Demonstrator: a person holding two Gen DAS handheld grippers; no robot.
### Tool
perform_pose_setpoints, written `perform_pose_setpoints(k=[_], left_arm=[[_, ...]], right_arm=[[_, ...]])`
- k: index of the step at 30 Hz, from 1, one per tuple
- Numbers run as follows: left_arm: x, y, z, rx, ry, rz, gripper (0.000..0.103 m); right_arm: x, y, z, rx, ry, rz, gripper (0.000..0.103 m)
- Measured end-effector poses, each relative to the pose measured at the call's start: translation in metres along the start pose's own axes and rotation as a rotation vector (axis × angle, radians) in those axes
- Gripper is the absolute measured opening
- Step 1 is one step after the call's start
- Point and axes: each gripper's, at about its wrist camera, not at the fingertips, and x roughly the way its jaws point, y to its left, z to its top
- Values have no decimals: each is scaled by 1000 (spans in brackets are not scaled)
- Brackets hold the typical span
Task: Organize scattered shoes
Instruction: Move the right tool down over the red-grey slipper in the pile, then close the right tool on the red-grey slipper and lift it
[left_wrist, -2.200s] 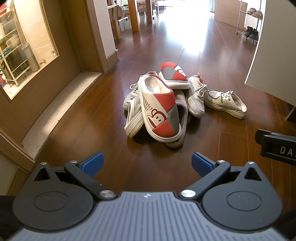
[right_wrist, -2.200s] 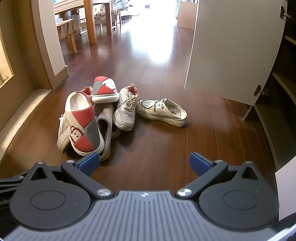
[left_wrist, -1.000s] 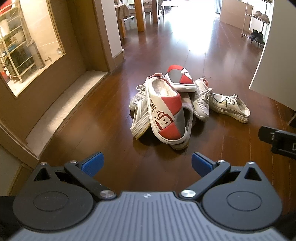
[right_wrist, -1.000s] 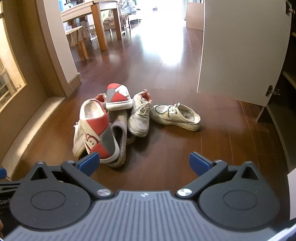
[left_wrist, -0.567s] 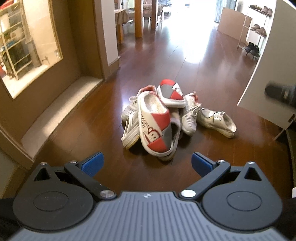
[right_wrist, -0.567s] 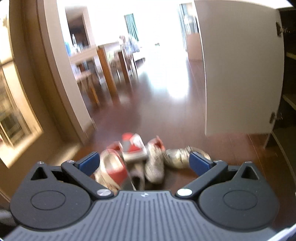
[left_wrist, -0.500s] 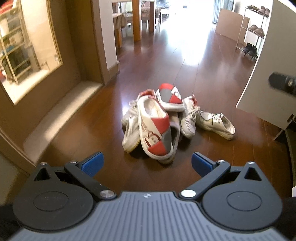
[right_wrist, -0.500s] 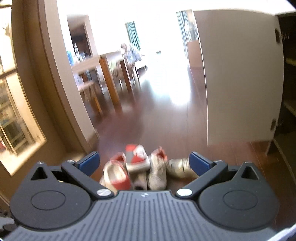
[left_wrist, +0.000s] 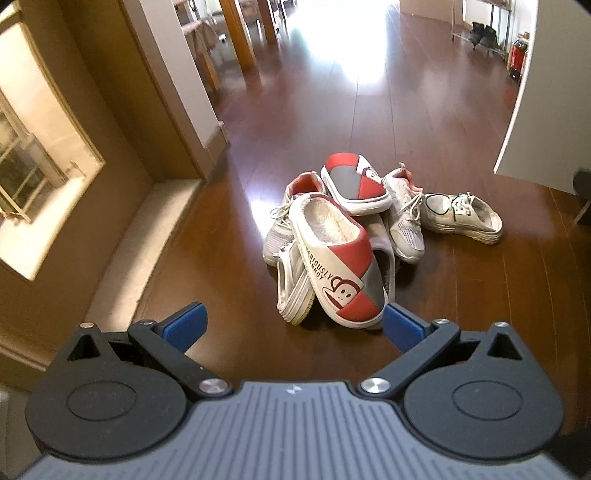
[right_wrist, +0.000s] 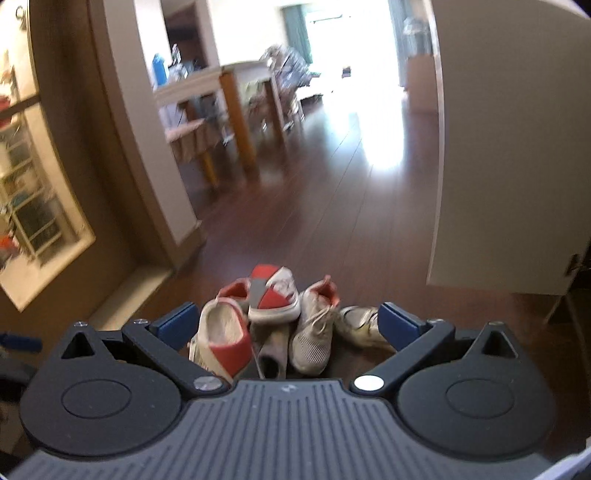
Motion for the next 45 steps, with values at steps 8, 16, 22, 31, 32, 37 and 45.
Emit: perform_pose_setpoints(k=[8,16,22,31,32,37,45], left_arm=[[73,9,23,32,63,-43,102],[146,15,49,27,93,-55,102],[191,24,61,6,128,-62,102],[218,14,64,109,101,-96,102],[218,13,62,127,98,-109,102],[226,19,58,151,99,-125,102],[248,40,53,82,153,-112,102]], right_arm=[[112,6,-12,-45,180,57,102],[248,5,-19,-5,331,139,101],[322,5,3,-100,367,260,92],[455,32,84,-246,600,269,79],[470,36,91,-244,627,279,79],[550,66,111,-268,801,254,66],[626,107,92,-444,1036,133,57]])
